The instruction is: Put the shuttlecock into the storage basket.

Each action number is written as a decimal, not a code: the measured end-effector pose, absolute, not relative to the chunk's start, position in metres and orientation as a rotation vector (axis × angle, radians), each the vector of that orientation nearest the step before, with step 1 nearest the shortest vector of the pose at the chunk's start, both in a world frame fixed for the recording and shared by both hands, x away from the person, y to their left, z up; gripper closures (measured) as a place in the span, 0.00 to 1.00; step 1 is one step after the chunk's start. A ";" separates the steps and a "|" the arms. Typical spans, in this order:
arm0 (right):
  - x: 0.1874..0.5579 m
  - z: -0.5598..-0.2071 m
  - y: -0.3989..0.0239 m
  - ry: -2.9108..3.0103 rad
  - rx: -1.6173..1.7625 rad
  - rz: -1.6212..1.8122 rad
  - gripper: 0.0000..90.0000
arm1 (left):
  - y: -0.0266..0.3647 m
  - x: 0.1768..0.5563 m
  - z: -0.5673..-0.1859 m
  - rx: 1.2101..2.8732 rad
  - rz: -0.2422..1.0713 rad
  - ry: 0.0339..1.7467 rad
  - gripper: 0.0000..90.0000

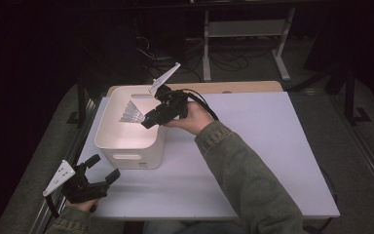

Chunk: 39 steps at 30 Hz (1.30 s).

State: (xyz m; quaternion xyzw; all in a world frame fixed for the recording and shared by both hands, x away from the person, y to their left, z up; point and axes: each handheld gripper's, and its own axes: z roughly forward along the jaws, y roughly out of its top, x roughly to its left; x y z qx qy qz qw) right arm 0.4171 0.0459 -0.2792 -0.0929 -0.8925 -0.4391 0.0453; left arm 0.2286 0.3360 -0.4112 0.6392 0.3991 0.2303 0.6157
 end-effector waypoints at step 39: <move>0.427 -0.301 0.028 -2.603 -0.504 -1.482 0.14 | 0.336 0.228 -0.411 1.486 0.525 0.925 0.00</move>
